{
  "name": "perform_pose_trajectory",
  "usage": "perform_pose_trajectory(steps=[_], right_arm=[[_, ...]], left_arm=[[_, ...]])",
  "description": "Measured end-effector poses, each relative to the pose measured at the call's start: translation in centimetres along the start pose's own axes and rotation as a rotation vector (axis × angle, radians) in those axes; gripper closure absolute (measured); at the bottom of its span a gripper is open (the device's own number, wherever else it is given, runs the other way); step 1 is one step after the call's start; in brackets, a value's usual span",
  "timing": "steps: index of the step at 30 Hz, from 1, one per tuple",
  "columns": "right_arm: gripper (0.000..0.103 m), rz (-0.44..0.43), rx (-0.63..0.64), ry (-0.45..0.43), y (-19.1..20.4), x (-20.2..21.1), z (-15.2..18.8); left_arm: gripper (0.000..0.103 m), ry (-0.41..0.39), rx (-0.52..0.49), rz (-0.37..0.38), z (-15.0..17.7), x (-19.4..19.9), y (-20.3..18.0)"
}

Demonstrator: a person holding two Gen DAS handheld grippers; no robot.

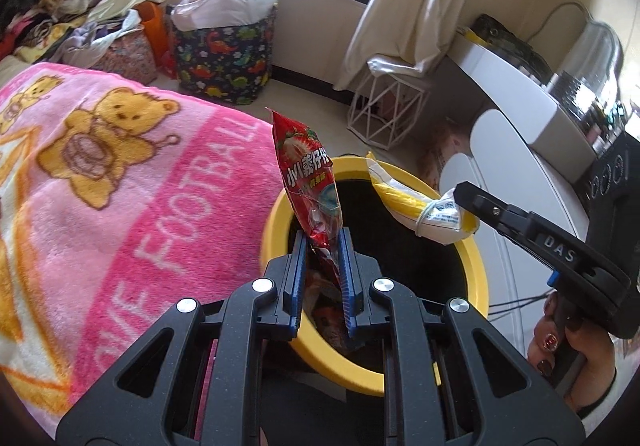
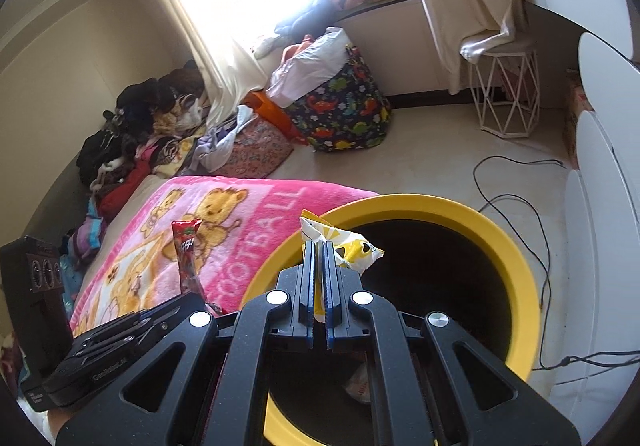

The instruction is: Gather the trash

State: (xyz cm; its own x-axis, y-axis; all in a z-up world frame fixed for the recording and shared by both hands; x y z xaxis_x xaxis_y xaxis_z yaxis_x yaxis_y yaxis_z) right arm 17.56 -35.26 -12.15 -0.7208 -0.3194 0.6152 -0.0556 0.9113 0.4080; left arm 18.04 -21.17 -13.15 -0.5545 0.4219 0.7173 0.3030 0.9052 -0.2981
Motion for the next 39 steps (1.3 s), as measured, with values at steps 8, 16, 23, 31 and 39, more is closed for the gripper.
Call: perform_pose_trajectory(steps=[8, 16, 23, 31, 39], right_arm=[[0.099, 0.044, -0.052, -0.003, -2.7, 0.7, 0.4], [0.096, 0.065, -0.108, 0.001, -4.9, 1.0, 0.7], [0.079, 0.096, -0.116, 0.000, -5.8, 1.7, 1.4], [0.050, 0.126, -0.075, -0.016, -5.7, 3.0, 1.8], [0.018, 0.152, 0.005, -0.075, -4.2, 4.9, 1.7]], left_arm=[[0.092, 0.034, -0.078, 0.032, 0.9, -1.1, -2.7], [0.089, 0.082, -0.141, 0.043, 2.1, -2.6, -4.8], [0.052, 0.088, -0.161, 0.031, 2.4, -3.1, -5.3], [0.012, 0.081, -0.145, -0.008, 2.4, -2.8, -4.6], [0.011, 0.042, -0.099, -0.067, 1.9, -1.3, -2.6]])
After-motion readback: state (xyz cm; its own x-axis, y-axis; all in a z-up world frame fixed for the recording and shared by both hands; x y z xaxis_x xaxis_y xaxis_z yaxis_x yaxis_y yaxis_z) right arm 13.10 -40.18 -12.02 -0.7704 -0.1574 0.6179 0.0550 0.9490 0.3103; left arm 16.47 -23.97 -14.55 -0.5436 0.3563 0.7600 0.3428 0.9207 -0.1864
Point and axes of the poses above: each gripper's, at about its wrist camera, not at the fingertips, and x roughly against the way its jaws point, y to its left, z to its underside, the point moved 10 cm from there along -x, roughly the way its jaws point, and after that the axes turned 2 degrees about y, right-handed, at the moved point
